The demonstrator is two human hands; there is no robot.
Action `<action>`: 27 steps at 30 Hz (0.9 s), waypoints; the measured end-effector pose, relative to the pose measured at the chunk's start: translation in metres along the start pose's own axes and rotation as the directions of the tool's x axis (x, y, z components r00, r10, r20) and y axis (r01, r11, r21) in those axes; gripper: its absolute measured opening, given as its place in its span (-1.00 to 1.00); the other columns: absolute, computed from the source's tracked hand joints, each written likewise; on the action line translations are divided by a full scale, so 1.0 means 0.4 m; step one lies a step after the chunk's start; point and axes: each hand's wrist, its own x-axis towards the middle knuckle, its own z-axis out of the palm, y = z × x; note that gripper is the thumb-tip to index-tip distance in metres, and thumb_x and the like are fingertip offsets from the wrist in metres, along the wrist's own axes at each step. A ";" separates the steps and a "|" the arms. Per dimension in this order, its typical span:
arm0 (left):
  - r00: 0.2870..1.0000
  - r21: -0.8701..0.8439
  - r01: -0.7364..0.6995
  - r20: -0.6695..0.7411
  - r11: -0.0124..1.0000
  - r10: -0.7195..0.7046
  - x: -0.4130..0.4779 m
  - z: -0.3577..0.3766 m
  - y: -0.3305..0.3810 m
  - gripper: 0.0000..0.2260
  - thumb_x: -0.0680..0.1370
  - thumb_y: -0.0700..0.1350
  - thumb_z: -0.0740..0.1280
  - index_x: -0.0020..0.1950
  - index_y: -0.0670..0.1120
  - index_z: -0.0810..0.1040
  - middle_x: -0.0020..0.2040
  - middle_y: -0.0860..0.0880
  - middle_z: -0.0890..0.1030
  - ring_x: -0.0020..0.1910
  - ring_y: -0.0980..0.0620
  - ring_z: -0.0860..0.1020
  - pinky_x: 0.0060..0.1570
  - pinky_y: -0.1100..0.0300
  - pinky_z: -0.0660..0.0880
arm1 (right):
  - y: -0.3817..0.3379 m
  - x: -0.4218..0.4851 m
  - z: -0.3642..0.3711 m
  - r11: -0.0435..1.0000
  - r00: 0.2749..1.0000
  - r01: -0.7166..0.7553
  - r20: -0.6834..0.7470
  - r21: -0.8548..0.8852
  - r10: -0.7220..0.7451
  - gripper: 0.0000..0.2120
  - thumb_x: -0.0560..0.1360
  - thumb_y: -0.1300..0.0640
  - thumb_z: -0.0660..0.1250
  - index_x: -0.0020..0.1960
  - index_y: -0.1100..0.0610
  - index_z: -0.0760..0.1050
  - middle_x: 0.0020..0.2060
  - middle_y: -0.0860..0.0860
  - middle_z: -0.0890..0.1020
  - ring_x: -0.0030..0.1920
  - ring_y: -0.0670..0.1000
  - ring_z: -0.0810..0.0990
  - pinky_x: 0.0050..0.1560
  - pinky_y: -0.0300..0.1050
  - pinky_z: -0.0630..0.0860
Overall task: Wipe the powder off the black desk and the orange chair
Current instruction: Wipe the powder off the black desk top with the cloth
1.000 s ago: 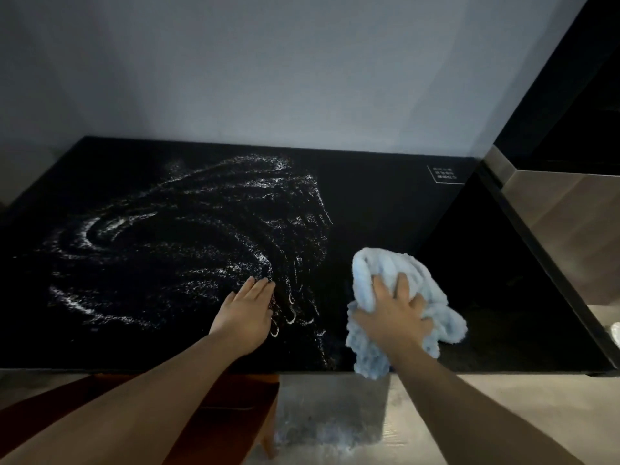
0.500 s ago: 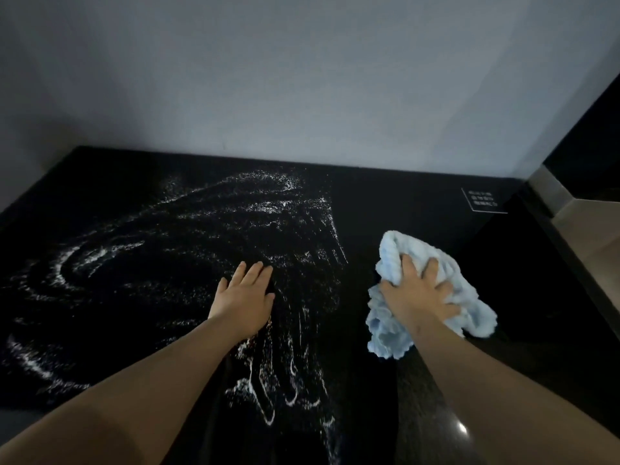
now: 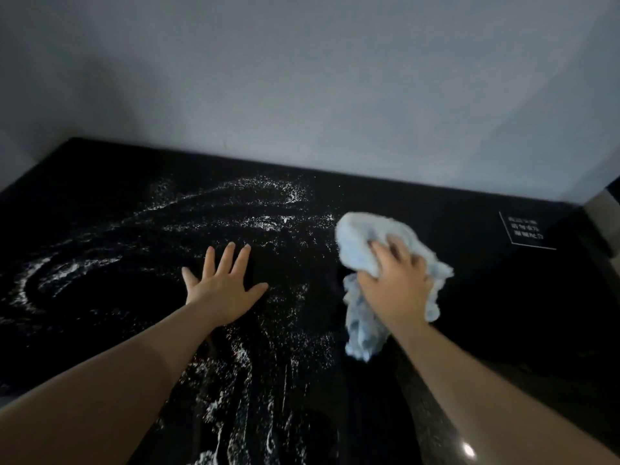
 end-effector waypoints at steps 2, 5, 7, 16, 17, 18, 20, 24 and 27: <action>0.999 -0.035 0.022 0.050 0.999 -0.020 0.027 -0.017 0.010 -0.27 0.48 0.41 0.00 0.50 0.18 -0.29 0.53 0.08 -0.29 0.50 -0.12 -0.30 0.36 -0.36 -0.11 | 0.012 0.075 -0.003 0.979 0.967 -0.114 0.207 -0.167 0.147 -0.47 0.47 -0.13 0.19 0.42 -0.19 0.16 0.50 -0.05 0.04 0.39 0.28 0.14 0.27 0.28 0.22; 0.990 -0.096 0.071 0.131 0.993 -0.059 0.052 -0.034 0.027 -0.24 0.44 0.44 0.07 0.51 0.22 -0.21 0.53 0.10 -0.28 0.50 -0.14 -0.30 0.33 -0.42 -0.09 | -0.020 0.052 0.029 0.980 0.953 0.042 0.302 -0.197 0.020 -0.47 0.44 -0.17 0.20 0.37 -0.24 0.12 0.47 -0.07 0.02 0.38 0.25 0.10 0.23 0.23 0.22; 0.988 -0.087 0.081 0.136 0.993 -0.069 0.065 -0.041 0.035 -0.19 0.41 0.44 0.14 0.51 0.23 -0.19 0.53 0.11 -0.27 0.50 -0.15 -0.29 0.31 -0.44 -0.05 | -0.049 -0.005 0.054 0.964 0.919 0.261 0.320 -0.056 -0.231 -0.54 0.41 -0.13 0.20 0.30 -0.27 0.23 0.43 -0.15 0.14 0.34 0.15 0.15 0.18 0.10 0.24; 0.974 -0.036 0.058 0.223 0.998 -0.048 0.070 -0.080 0.047 -0.11 0.41 0.38 0.26 0.51 0.20 -0.25 0.53 0.08 -0.30 0.50 -0.20 -0.27 0.30 -0.41 0.12 | 0.083 0.254 -0.068 0.974 0.962 -0.220 0.154 -0.061 0.227 -0.46 0.43 -0.12 0.24 0.40 -0.12 0.29 0.47 0.07 0.17 0.32 0.30 0.30 0.28 0.21 0.26; 0.973 -0.041 0.055 0.228 0.998 -0.044 0.070 -0.082 0.048 -0.11 0.41 0.37 0.27 0.51 0.20 -0.25 0.53 0.08 -0.30 0.50 -0.21 -0.27 0.29 -0.42 0.12 | 0.097 0.266 -0.060 0.924 0.884 -0.360 0.269 -0.130 0.382 -0.42 0.44 -0.20 0.19 0.43 -0.23 0.15 0.50 -0.02 0.03 0.38 0.28 0.18 0.29 0.27 0.19; 0.971 -0.046 0.052 0.234 0.998 -0.039 0.070 -0.084 0.050 -0.10 0.41 0.36 0.28 0.51 0.20 -0.25 0.53 0.09 -0.30 0.49 -0.22 -0.28 0.29 -0.42 0.12 | 0.097 0.263 -0.040 0.898 0.841 -0.404 0.315 -0.173 0.439 -0.39 0.44 -0.26 0.15 0.44 -0.28 0.05 0.50 -0.07 -0.04 0.41 0.26 0.11 0.30 0.31 0.15; 0.969 -0.054 0.041 0.246 0.998 -0.027 0.077 -0.084 0.047 -0.09 0.40 0.35 0.30 0.51 0.20 -0.25 0.53 0.08 -0.31 0.49 -0.25 -0.28 0.29 -0.43 0.12 | 0.049 0.224 0.012 0.926 0.887 -0.313 0.282 -0.211 0.365 -0.39 0.44 -0.28 0.13 0.44 -0.29 0.01 0.50 -0.09 -0.06 0.44 0.26 0.05 0.29 0.34 0.12; 0.957 -0.025 -0.054 0.282 0.998 0.059 0.103 -0.104 0.027 -0.07 0.40 0.29 0.36 0.53 0.15 -0.21 0.54 0.02 -0.25 0.47 -0.36 -0.22 0.39 -0.30 0.11 | -0.104 0.105 0.091 0.996 0.950 0.069 0.307 -0.054 -0.049 -0.47 0.39 -0.19 0.25 0.33 -0.34 0.23 0.47 -0.12 0.14 0.40 0.18 0.16 0.29 0.20 0.18; 0.948 0.041 -0.162 0.285 0.986 0.144 0.122 -0.126 0.001 -0.09 0.42 0.25 0.37 0.54 0.12 -0.18 0.55 -0.02 -0.22 0.48 -0.34 -0.17 0.45 -0.21 -0.04 | -0.154 0.070 0.068 0.902 0.937 0.134 0.245 0.409 -0.250 -0.57 0.37 0.12 0.33 0.21 -0.15 0.52 0.31 -0.06 0.46 0.33 0.02 0.37 0.34 -0.18 0.23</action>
